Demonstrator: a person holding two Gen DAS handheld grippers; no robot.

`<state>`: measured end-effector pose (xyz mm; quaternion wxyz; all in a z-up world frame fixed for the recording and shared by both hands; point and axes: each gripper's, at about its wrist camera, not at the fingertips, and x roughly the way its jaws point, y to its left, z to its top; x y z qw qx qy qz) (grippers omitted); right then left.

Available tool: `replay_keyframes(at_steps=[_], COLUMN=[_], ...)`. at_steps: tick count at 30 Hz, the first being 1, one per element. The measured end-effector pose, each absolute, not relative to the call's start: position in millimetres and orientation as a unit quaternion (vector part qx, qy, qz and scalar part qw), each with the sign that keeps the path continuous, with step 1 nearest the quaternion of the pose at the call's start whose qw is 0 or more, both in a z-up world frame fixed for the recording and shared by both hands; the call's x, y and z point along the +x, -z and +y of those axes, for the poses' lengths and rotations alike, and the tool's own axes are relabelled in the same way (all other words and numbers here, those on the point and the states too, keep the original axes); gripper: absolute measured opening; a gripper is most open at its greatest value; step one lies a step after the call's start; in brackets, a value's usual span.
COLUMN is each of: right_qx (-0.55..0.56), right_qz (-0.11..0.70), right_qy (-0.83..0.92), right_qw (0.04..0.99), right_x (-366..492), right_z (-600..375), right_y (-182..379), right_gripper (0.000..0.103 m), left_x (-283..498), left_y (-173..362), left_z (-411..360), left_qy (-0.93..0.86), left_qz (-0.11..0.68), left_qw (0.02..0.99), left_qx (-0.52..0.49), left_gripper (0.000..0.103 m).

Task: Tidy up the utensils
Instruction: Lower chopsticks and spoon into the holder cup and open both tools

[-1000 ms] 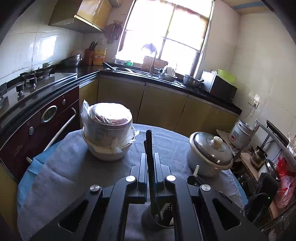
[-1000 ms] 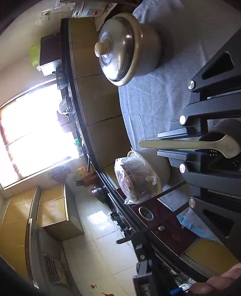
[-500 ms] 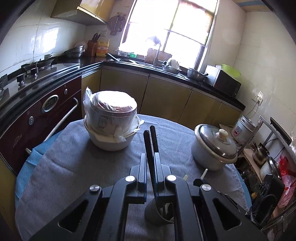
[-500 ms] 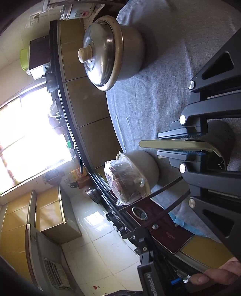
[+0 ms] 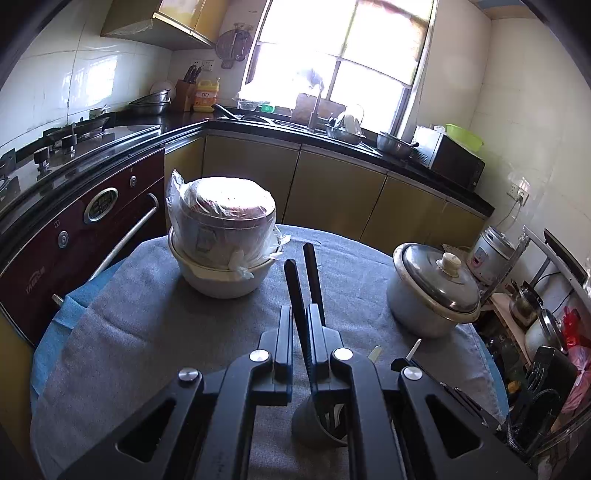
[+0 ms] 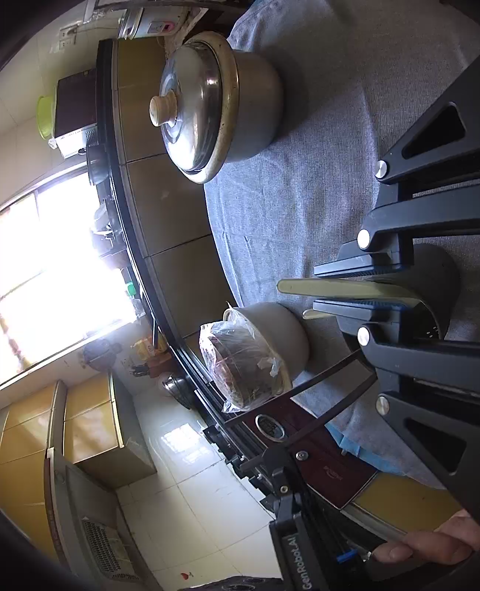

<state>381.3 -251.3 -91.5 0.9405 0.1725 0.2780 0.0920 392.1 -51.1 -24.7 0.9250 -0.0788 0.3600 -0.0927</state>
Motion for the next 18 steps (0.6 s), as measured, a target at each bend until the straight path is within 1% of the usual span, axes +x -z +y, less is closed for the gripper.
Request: replay_keyframes(at_steps=[16,17,18], right_qx=[0.176,0.177,0.18], right_qz=[0.287,0.288,0.288], right_qy=[-0.096,-0.096,-0.097], right_qw=[0.937,0.936,0.935], right_x=[382.1,381.6,380.6], right_z=[-254.4,-254.7,-255.6], right_y=[90.3,89.6,88.8], right_gripper=[0.014,0.014,0.014], left_x=[388.0,387.9,388.4], left_y=[23.8,24.6,25.8], left_z=[-49.7,-49.4,-47.7], left_qy=[0.089,0.09,0.092], left_qz=[0.369,0.373,0.382], left_qw=[0.922,0.92,0.916], left_qx=[-0.073,-0.076,-0.08], left_gripper=[0.008,0.011,0.019])
